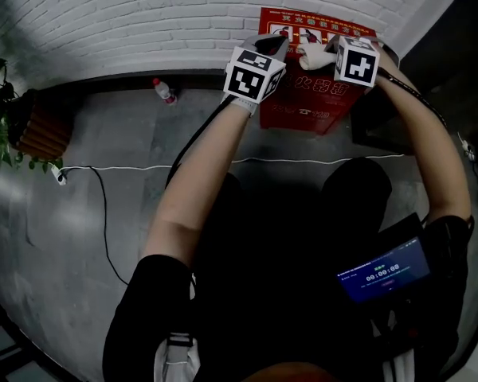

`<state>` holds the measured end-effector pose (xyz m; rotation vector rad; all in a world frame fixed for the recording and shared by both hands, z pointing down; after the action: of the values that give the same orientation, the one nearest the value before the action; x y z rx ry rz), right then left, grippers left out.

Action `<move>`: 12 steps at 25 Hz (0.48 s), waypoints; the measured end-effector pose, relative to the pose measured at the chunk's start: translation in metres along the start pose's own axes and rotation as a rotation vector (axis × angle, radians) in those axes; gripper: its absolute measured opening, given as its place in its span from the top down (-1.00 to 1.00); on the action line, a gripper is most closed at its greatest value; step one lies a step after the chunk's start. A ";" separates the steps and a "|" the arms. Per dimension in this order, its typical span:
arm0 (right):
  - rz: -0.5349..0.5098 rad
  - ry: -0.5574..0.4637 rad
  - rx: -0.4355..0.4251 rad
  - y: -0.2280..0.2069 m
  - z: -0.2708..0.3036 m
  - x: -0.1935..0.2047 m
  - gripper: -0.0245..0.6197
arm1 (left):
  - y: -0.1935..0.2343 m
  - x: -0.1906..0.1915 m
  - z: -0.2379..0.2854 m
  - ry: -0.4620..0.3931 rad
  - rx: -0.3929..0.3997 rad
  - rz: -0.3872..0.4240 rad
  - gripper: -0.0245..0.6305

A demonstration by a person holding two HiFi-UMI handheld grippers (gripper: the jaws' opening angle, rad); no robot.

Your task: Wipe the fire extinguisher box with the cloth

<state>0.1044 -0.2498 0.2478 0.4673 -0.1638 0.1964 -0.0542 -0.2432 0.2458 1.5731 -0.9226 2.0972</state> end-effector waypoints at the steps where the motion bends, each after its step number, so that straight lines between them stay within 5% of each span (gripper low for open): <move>1: -0.004 -0.006 -0.006 0.004 -0.002 0.000 0.65 | 0.000 0.000 0.001 -0.003 -0.001 -0.002 0.92; 7: -0.041 0.020 -0.185 0.049 0.009 0.005 0.64 | 0.007 0.006 -0.001 -0.002 -0.016 -0.014 0.92; 12: -0.001 -0.087 -0.125 0.016 -0.008 -0.014 0.64 | 0.029 0.009 -0.003 -0.008 -0.047 -0.020 0.92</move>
<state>0.0883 -0.2342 0.2448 0.3518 -0.2594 0.1641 -0.0772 -0.2634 0.2451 1.5625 -0.9479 2.0418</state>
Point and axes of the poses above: the fingertips, and each gripper's own axes: z forward along the fingers, y to its left, x out of its underside, the point moved 9 cm from there along -z, backward along the fingers, and after that the axes turned 14 degrees about z, right-handed, at the moved point
